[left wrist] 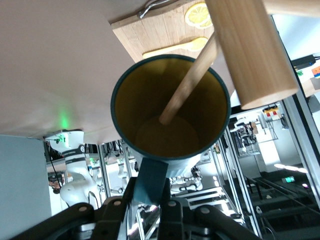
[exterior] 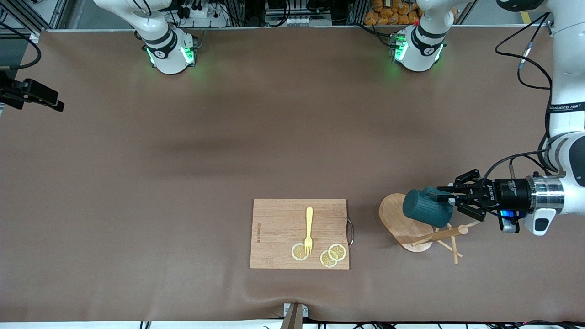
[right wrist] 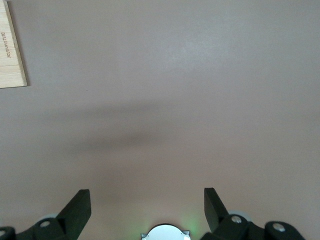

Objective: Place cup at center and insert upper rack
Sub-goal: 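Hang the mug onto a mug tree peg with the left gripper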

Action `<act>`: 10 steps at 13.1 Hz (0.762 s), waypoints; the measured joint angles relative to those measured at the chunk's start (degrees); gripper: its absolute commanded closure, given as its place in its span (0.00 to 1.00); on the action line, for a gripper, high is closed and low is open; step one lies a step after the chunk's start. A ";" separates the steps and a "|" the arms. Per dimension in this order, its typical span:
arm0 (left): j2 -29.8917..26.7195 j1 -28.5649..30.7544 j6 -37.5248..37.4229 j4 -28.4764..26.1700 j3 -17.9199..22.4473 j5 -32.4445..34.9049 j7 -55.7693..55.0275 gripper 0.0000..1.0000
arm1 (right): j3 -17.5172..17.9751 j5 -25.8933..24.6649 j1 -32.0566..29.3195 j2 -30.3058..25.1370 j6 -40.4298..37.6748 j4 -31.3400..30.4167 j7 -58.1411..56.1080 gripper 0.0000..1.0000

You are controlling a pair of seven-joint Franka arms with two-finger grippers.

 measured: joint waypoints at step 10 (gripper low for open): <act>2.30 1.38 -1.23 0.02 -0.01 -4.61 0.54 1.00 | 0.01 0.00 0.00 0.00 0.03 0.00 0.00 0.00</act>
